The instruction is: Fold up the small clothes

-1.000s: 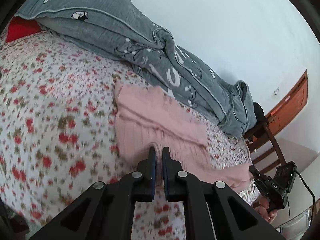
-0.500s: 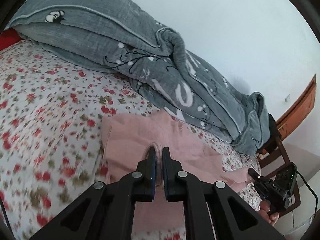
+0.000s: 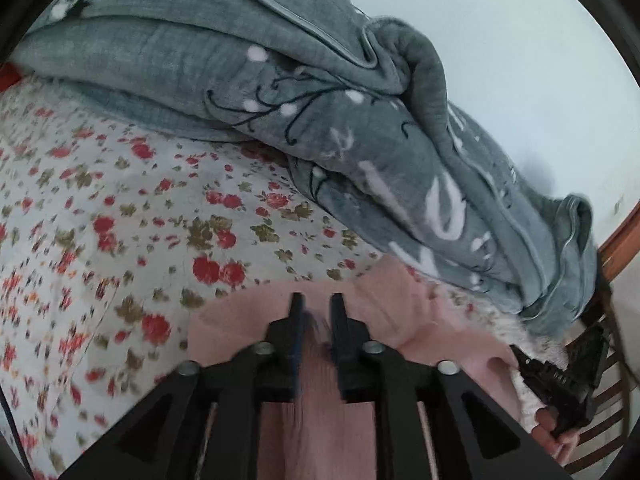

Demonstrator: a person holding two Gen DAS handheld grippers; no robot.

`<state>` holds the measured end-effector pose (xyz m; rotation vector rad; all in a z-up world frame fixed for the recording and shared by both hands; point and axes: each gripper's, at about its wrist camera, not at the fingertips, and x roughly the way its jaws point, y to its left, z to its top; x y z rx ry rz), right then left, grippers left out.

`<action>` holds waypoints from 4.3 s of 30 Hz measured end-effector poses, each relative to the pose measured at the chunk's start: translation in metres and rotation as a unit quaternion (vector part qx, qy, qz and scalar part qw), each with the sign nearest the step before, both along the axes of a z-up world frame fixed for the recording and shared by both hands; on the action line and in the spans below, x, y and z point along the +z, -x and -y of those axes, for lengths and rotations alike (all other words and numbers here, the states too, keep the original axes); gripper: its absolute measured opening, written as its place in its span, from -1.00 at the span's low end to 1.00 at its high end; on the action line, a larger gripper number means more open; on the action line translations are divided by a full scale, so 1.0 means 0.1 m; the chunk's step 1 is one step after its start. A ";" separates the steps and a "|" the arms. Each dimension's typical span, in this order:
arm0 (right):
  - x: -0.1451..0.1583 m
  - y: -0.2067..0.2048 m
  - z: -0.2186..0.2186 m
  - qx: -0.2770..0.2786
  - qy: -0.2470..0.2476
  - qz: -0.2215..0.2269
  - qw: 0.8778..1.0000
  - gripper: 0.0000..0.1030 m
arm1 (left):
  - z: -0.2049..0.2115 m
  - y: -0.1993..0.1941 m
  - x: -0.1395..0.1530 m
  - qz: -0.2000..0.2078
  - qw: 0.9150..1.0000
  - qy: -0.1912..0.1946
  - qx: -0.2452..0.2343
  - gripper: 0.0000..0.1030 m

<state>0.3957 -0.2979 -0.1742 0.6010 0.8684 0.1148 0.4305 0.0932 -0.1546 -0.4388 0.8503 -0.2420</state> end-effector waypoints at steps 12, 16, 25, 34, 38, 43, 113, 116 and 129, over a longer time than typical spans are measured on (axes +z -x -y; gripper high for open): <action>-0.02 0.21 0.27 -0.039 0.000 0.084 0.996 -0.10 | -0.06 0.08 -0.14 0.072 0.996 0.040 -0.016 0.13; -0.15 0.06 0.12 -0.018 0.038 0.035 0.999 -0.11 | 0.08 -0.04 -0.29 0.027 0.999 0.004 -0.029 0.10; -0.25 -0.03 -0.19 0.025 0.117 0.010 0.993 -0.82 | 0.15 -0.07 -0.37 0.007 0.999 -0.047 -0.017 -0.30; -0.02 0.23 -0.12 0.006 0.089 0.113 0.990 -0.90 | -0.09 0.07 -0.31 0.050 0.998 0.021 0.018 -0.86; -0.09 0.14 -0.13 -0.007 0.101 0.083 0.991 -0.90 | -0.05 0.00 -0.38 0.024 0.999 -0.001 0.026 -0.86; -0.30 0.00 0.12 -0.033 0.042 0.019 0.998 -0.90 | -0.10 -0.07 -0.49 -0.005 0.999 0.010 0.034 -0.82; -0.21 0.95 0.10 -0.009 0.010 -0.033 0.999 0.13 | -0.23 0.56 -0.48 -0.099 0.985 0.128 -0.054 0.28; -0.24 0.80 0.06 0.002 0.013 -0.036 0.999 0.15 | -0.15 0.50 -0.47 -0.096 0.987 0.116 -0.048 0.28; 0.05 0.83 -0.11 0.023 0.032 -0.005 0.999 -0.60 | -0.05 0.63 -0.15 -0.095 0.989 0.113 -0.016 -0.56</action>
